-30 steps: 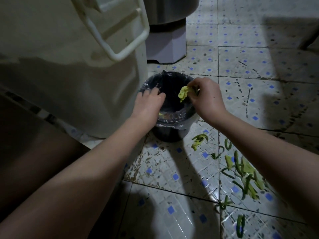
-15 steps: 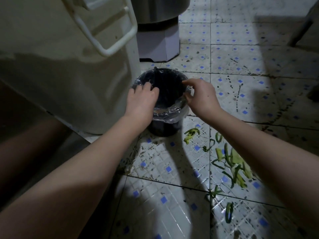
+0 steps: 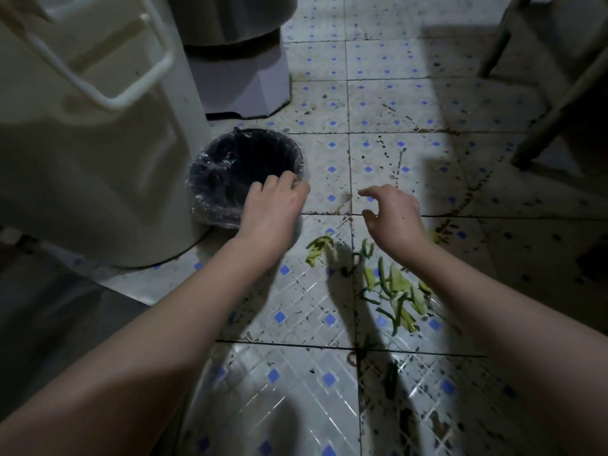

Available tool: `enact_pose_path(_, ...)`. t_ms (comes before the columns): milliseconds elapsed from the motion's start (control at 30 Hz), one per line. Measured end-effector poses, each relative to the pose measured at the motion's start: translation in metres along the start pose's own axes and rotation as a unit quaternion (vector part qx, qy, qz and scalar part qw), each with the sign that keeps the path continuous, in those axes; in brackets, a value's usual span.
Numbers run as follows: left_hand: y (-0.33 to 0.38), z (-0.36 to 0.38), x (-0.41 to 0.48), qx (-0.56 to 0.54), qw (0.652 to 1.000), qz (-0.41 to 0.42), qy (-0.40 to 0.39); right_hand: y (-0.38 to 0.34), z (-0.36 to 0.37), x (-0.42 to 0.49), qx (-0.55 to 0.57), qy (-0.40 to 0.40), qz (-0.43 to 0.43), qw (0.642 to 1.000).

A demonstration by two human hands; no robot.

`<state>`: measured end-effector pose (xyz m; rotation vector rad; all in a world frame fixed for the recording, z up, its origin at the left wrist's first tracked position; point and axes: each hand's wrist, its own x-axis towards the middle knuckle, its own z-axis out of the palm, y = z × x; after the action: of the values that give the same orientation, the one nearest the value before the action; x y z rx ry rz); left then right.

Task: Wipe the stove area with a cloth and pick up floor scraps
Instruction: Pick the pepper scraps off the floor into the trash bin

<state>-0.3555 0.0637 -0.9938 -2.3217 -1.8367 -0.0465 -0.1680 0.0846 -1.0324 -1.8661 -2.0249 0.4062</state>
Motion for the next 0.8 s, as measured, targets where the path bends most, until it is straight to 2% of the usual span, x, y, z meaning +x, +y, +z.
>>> enact_pose_path(200, 0.033, 0.036, -0.002, -0.033, 0.996, 0.061, -0.058, 0.047, 0.012, -0.016, -0.012, -0.028, 0.060, 0.998)
enact_pose_path(367, 0.046, 0.074, -0.005, -0.025, 0.992, 0.053, -0.111, 0.073, 0.027, -0.022, 0.023, -0.042, 0.122, 0.991)
enact_pose_path(633, 0.051, 0.128, 0.009, -0.035, 0.988, 0.018, -0.150, 0.091, 0.071, -0.024, 0.031, -0.067, 0.113, 0.991)
enact_pose_path(800, 0.054, 0.152, 0.019, -0.037, 0.984, 0.009, -0.176, 0.093, 0.093, -0.027, 0.028, -0.123, 0.050, 0.991)
